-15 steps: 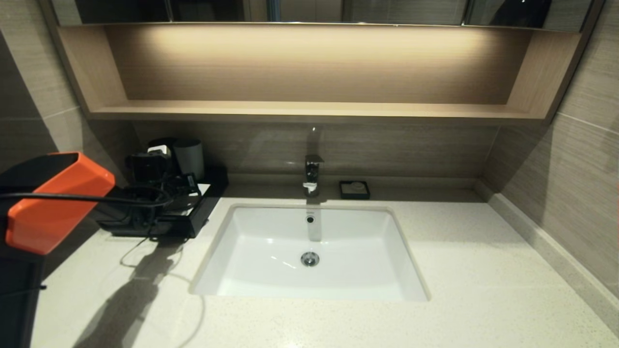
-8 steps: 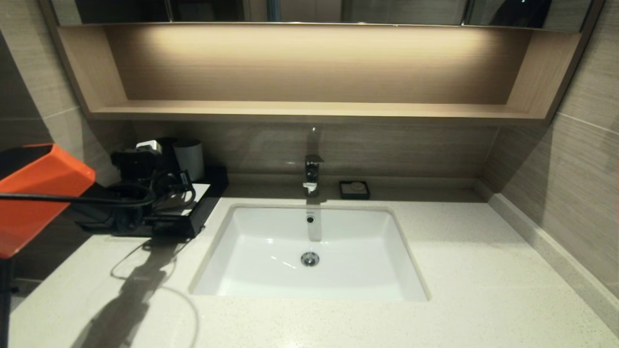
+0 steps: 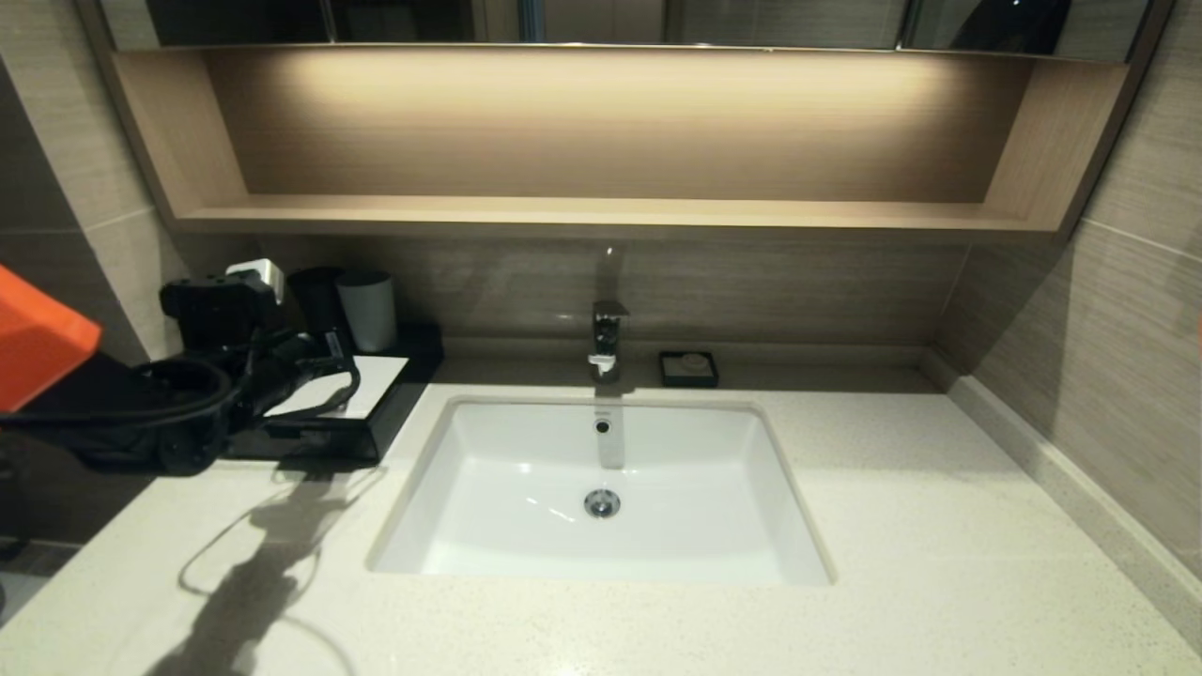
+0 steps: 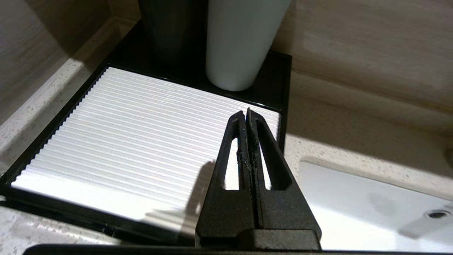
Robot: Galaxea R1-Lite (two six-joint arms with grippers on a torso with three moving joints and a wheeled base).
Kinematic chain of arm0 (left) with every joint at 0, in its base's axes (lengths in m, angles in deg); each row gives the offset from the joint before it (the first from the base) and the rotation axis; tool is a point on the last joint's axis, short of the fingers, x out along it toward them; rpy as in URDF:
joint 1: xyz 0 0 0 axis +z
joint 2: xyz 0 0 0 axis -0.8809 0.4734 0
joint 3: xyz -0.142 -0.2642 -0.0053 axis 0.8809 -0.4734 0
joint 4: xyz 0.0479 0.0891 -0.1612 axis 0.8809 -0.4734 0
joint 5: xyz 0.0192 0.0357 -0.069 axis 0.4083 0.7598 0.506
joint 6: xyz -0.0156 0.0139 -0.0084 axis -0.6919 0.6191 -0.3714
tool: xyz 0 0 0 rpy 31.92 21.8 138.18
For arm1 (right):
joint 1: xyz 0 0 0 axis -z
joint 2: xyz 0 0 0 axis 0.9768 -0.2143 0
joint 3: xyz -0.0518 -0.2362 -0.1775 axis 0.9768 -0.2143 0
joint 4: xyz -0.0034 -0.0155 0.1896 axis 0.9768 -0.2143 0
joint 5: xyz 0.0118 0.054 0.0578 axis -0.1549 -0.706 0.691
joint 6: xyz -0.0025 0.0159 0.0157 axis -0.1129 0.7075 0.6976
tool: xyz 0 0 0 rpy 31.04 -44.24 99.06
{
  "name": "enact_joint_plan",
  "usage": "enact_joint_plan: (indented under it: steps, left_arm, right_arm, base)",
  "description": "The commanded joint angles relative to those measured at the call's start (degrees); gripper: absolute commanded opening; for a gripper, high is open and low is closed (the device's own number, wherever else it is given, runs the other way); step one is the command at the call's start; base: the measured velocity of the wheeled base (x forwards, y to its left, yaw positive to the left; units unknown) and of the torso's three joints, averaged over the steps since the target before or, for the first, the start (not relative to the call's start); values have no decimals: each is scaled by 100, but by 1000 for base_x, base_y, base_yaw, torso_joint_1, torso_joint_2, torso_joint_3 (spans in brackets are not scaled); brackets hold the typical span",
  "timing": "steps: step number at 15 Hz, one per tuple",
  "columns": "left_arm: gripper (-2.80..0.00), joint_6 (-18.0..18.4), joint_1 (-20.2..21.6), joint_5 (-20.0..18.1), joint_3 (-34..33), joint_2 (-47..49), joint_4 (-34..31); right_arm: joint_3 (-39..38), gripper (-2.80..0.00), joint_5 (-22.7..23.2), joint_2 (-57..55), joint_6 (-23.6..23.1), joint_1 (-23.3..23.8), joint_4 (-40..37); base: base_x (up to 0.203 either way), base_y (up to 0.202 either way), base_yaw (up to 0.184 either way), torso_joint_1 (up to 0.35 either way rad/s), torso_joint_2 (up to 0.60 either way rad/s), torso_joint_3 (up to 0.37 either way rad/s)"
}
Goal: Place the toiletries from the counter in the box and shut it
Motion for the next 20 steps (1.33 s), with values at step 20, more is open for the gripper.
enact_joint_plan:
  steps: [20]
  left_arm:
    - [-280, 22, -993, 288, -1433, -1681, -303]
  right_arm:
    - [-9, -280, 0, 4, -1, -1, 6]
  base:
    - [0, 0, 0, 0, 0, 0]
